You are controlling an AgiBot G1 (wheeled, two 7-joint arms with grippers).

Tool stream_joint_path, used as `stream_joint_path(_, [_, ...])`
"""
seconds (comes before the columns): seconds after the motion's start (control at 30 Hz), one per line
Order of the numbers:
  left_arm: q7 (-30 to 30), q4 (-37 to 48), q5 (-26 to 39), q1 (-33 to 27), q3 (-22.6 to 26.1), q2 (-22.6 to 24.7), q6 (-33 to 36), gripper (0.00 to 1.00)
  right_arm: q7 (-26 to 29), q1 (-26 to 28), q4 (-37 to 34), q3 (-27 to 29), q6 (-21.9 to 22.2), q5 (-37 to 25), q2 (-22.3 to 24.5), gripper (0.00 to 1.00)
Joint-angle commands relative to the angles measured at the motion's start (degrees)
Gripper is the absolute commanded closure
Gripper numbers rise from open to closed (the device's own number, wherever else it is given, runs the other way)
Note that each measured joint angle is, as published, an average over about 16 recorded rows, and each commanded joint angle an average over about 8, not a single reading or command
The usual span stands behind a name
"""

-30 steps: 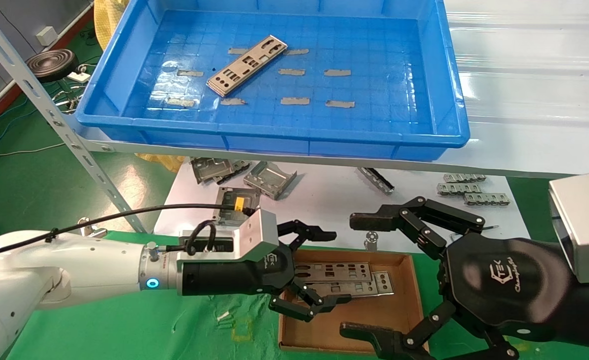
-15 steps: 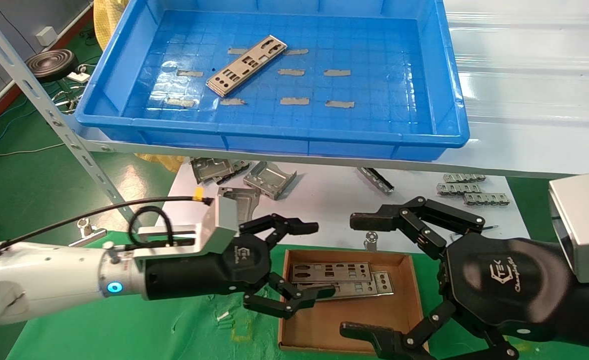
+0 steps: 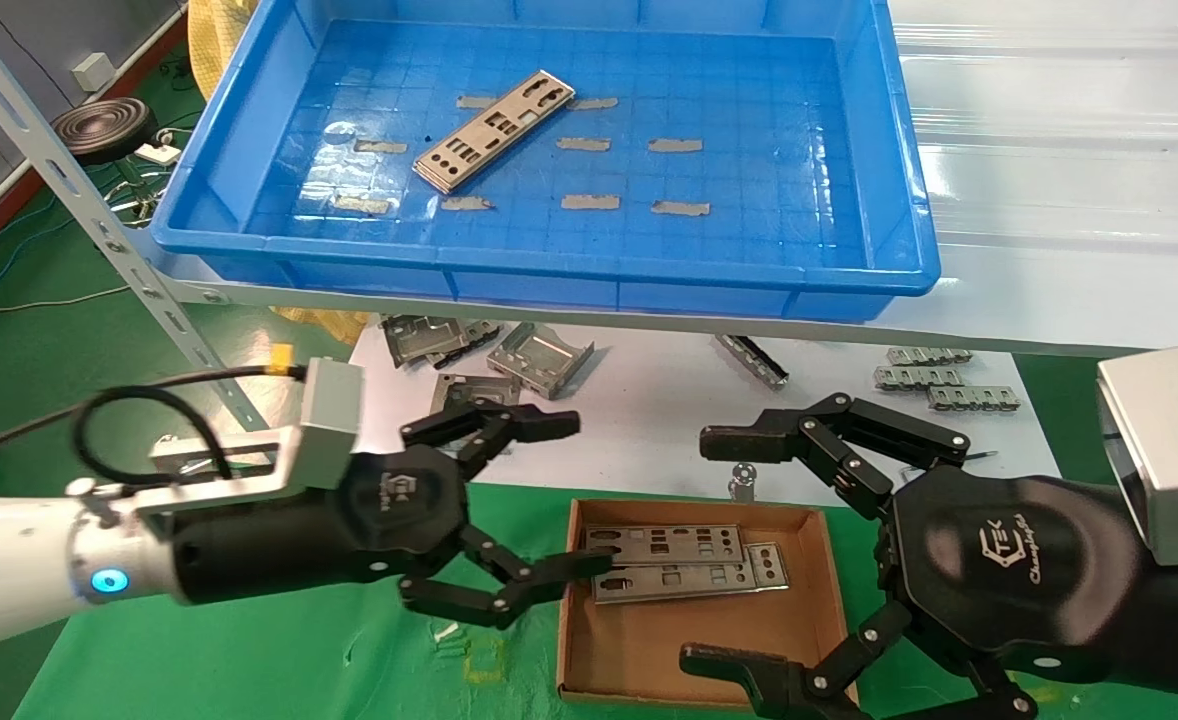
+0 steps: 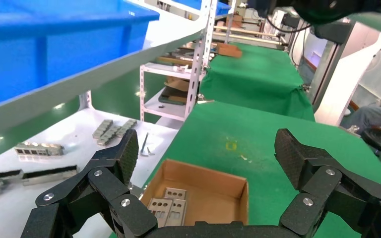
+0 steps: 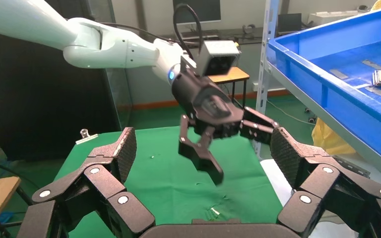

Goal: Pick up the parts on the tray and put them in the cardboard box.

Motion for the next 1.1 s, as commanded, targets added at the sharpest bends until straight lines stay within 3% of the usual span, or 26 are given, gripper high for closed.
stream_joint_path(0.03, [-1.3, -2.0, 0.1, 0.7, -1.4, -1.2, 0.1, 0.0, 0.0, 0.0, 0.0, 0.0, 0.0, 0.0, 0.0, 0.0])
stream_joint_path(1.1, [-21.0, -32.6, 1.1, 12.1, -22.3, -20.4, 1.4, 0.0, 0.0, 0.0, 0.0, 0.0, 0.0, 0.0, 0.0, 0.0])
